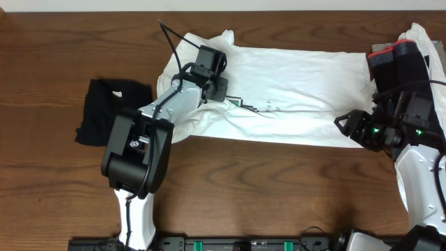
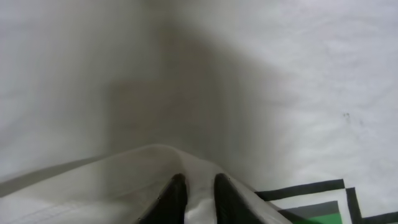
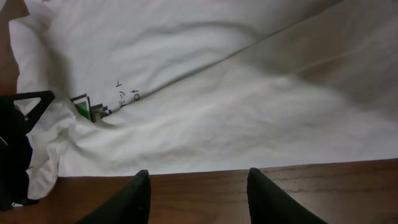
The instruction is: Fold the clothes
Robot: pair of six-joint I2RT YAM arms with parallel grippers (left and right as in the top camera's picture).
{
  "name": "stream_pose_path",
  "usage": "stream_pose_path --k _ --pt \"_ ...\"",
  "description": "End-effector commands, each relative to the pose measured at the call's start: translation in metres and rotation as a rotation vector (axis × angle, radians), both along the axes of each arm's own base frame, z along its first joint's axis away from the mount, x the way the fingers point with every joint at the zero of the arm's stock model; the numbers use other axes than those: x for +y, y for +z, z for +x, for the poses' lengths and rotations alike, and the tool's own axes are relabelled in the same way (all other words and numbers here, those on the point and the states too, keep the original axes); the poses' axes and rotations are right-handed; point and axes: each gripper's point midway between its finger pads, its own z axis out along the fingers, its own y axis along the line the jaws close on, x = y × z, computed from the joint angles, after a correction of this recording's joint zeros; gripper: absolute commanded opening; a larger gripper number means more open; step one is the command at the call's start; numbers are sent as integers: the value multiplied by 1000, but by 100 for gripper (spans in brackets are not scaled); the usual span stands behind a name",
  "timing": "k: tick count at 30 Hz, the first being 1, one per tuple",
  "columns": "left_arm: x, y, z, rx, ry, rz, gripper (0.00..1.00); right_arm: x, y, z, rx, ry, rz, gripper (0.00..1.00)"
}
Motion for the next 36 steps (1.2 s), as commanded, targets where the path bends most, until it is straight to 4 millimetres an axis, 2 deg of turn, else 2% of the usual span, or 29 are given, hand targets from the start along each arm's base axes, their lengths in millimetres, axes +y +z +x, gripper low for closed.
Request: stream_pose_path --k 1,2,3,5,11,17,19,22,26,27,31,36 --pt "0 0 1 -2 2 9 12 1 6 3 -14 -3 2 48" --pt "1 0 0 0 3 11 12 1 6 3 -14 -3 2 48" --pt "1 0 0 0 3 12 17 1 6 3 -14 -3 2 48" --pt "2 0 1 -3 6 15 36 2 6 3 -14 -3 2 48" --pt "6 0 3 -10 9 37 37 2 6 3 -13 -3 2 48" --pt "8 -3 -1 3 9 43 35 2 6 3 -13 -3 2 47" --pt "9 -6 -3 12 9 46 31 2 6 3 -12 -3 2 47" --pt "10 -12 -8 30 7 51 29 2 6 2 -11 -2 4 47" --pt "9 -13 -10 37 4 48 9 2 6 2 -11 -2 4 47" --pt "9 -11 -8 34 4 46 6 2 6 2 -11 -2 4 47" --pt "0 0 -5 25 -16 7 6 2 6 2 -12 -1 6 47" --pt "-20 31 6 -28 -53 -61 6 2 6 3 -13 -1 6 47"
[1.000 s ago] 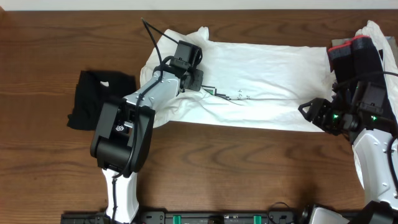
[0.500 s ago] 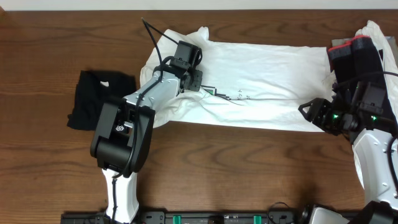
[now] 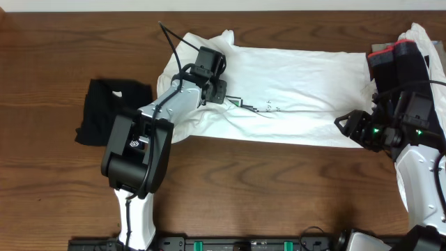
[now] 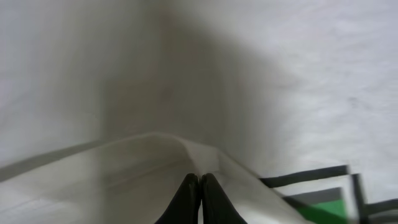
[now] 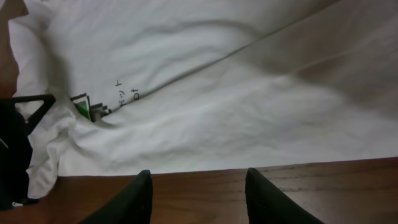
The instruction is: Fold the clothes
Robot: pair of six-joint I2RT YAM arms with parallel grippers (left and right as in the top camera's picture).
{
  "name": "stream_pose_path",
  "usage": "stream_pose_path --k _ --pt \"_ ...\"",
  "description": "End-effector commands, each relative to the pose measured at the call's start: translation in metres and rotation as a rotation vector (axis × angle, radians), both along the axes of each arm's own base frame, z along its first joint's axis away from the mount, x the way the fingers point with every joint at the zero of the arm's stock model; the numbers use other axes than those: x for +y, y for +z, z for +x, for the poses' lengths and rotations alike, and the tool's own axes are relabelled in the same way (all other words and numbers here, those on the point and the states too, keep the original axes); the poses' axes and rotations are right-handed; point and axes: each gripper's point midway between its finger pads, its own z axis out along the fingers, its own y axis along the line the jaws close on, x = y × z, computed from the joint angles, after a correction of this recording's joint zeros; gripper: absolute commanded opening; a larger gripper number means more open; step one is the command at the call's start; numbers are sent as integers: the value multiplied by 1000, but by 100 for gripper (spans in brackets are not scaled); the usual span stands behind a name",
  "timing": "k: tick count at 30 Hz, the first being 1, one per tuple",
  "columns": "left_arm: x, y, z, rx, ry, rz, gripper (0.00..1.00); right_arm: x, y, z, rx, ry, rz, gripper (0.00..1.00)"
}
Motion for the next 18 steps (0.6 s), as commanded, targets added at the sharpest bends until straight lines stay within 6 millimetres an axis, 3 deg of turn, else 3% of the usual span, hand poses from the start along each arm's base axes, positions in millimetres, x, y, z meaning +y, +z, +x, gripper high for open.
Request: stream_pose_path --k 1,9,18 --pt "-23 38 14 -72 -42 -68 6 2 7 4 -18 -1 4 47" --pt "-46 33 6 -66 -92 -65 6 1 7 5 -23 -2 2 47" --pt "-48 24 7 -62 -97 -56 6 2 7 4 -22 -1 3 47"
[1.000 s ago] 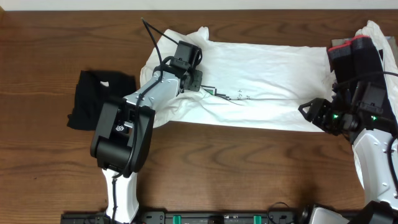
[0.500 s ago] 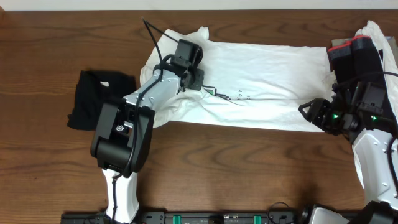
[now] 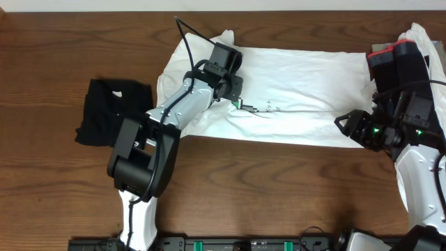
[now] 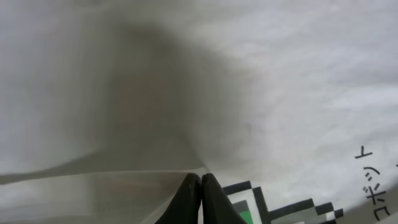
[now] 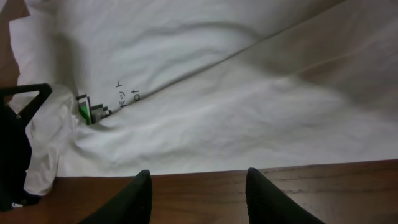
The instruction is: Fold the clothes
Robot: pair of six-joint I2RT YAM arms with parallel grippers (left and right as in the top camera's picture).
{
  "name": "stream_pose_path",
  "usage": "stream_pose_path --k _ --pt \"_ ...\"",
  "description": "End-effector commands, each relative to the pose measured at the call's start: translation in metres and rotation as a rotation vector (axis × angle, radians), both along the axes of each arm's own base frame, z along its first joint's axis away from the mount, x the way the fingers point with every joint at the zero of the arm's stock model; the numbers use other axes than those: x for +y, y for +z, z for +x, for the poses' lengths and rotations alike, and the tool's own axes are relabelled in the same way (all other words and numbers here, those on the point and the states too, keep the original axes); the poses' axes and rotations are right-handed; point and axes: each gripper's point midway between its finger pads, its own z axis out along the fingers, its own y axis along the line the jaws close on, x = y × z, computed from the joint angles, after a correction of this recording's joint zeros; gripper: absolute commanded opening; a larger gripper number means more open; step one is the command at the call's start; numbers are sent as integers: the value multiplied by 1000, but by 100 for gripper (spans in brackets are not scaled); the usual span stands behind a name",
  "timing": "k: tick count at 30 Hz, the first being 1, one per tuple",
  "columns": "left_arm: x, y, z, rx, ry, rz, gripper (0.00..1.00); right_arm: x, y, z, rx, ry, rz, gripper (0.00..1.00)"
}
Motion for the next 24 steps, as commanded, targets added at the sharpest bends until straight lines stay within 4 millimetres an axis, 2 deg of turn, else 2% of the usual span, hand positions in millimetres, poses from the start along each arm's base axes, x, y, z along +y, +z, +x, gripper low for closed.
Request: stream_pose_path --k 1,5,24 --pt "-1 1 7 -21 -6 3 6 2 7 3 -15 -2 5 47" --pt "-5 5 11 -40 -9 -20 6 2 6 2 -10 -2 7 47" --pt "-48 6 -11 -33 -101 -55 6 2 6 2 -5 -13 14 47"
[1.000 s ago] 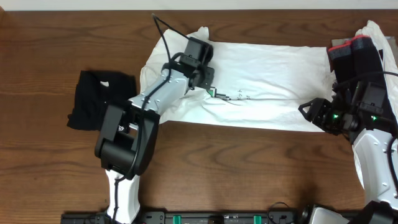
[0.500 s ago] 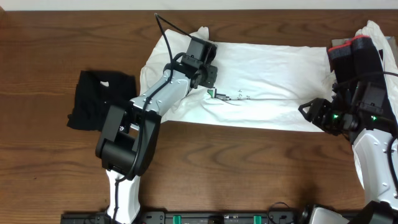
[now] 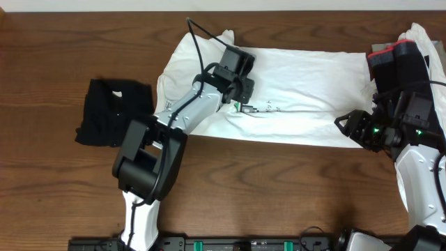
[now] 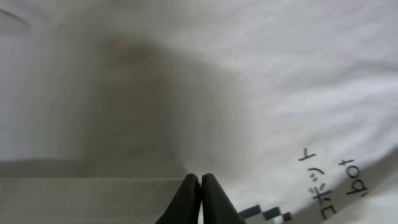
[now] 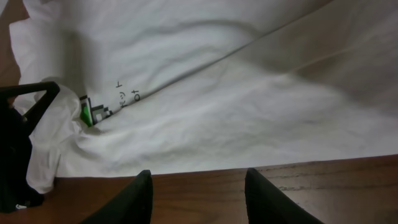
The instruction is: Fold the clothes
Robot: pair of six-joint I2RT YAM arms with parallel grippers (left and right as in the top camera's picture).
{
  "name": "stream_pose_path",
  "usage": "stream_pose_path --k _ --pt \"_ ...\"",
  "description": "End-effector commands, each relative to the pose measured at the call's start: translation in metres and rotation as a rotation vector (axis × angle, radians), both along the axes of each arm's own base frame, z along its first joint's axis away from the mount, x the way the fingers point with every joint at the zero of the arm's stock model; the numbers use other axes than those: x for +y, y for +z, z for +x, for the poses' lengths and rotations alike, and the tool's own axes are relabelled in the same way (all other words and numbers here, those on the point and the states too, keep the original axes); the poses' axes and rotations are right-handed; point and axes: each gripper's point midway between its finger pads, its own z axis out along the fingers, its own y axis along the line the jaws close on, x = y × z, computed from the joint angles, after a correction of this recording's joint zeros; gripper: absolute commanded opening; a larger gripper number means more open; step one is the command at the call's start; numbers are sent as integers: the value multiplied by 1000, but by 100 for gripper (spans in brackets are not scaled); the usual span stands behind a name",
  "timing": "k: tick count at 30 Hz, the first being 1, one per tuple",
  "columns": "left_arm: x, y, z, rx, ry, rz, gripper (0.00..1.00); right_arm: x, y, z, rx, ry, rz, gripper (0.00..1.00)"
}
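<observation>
A white shirt (image 3: 306,84) lies spread across the middle of the table, with a small print (image 3: 263,108) on it. My left gripper (image 3: 242,89) is over the shirt's left part, shut on a lifted fold of the white fabric (image 4: 93,199). In the left wrist view the left gripper (image 4: 200,185) has its fingers pressed together, with the printed letters (image 4: 329,186) just to the right. My right gripper (image 3: 343,124) stands open by the shirt's lower right edge. In its own view the right gripper (image 5: 200,196) is over bare wood, holding nothing.
A crumpled black garment (image 3: 111,111) lies on the wooden table (image 3: 279,188) to the left of the shirt. More white cloth (image 3: 419,35) shows at the far right behind the right arm. The left arm (image 5: 15,155) appears dark at the left of the right wrist view.
My left gripper has moved a little further right with the pinched fold, so the fold now lies nearer the print. The right gripper has not moved.
My left gripper's fingers were slightly apart around a raised fold at the shirt's left side. Then they were shut on it. Then the fold was held further right over the shirt, and now further still. The right gripper stayed open by the lower right edge.
</observation>
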Motion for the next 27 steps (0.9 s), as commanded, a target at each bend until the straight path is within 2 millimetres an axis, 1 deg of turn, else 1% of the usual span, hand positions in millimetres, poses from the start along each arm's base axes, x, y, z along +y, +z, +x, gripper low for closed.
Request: stream_pose_path --k 1,6,12,13,15,17,18,19,20,21,24,26,27 --pt "-10 0 0 -4 -21 -11 6 2 7 3 -16 1 4 46" --pt "-12 0 -2 -2 -27 -14 6 2 7 3 -16 1 3 47" --pt "-23 0 -9 -1 -56 -13 6 2 7 3 -16 1 4 46" --pt "-23 -1 -11 3 -57 -10 7 2 7 3 -16 1 4 46" --pt "-21 -1 -14 18 -57 -2 22 2 6 2 -12 1 5 47" --pt "-15 1 -19 41 -53 12 46 3 6 1 -6 1 7 47" --pt "-9 6 -22 52 -45 21 57 3 5 0 -2 1 8 46" --pt "-3 11 -24 58 -36 30 71 3 5 0 1 1 8 47" --pt "9 21 -25 60 -11 50 85 3 5 -1 1 2 7 47" --pt "20 29 -26 62 9 66 91 3 5 0 -2 9 2 47" --pt "59 57 -34 74 82 120 93 2 4 -1 -4 16 -6 47" --pt "87 68 -42 105 131 152 93 2 5 -1 -6 21 -8 48" --pt "105 71 -48 139 160 168 93 2 5 -1 -6 21 -8 48"
